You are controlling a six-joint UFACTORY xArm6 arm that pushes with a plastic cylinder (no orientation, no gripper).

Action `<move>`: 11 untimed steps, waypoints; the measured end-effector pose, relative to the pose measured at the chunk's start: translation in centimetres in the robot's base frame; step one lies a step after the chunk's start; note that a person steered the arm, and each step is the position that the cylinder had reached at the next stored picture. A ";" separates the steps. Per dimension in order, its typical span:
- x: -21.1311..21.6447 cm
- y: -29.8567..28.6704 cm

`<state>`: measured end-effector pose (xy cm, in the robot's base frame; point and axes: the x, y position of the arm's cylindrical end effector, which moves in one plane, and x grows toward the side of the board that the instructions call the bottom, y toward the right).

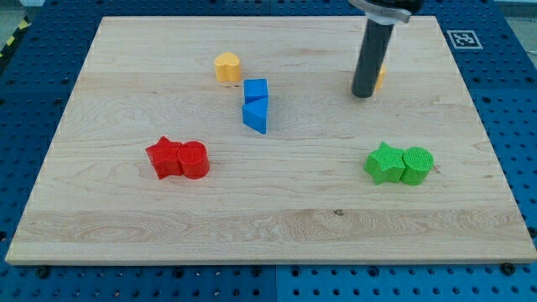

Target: Push the yellow hexagon closer to the yellow heart

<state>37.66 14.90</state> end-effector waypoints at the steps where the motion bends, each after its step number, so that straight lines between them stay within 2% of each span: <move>1: 0.1 4.9; 2: -2.2 6.8; 3: -2.4 6.7; 5: -3.8 2.2; 7: -5.5 0.3; 8: -5.5 0.0; 11: -5.4 -6.4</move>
<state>32.29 8.53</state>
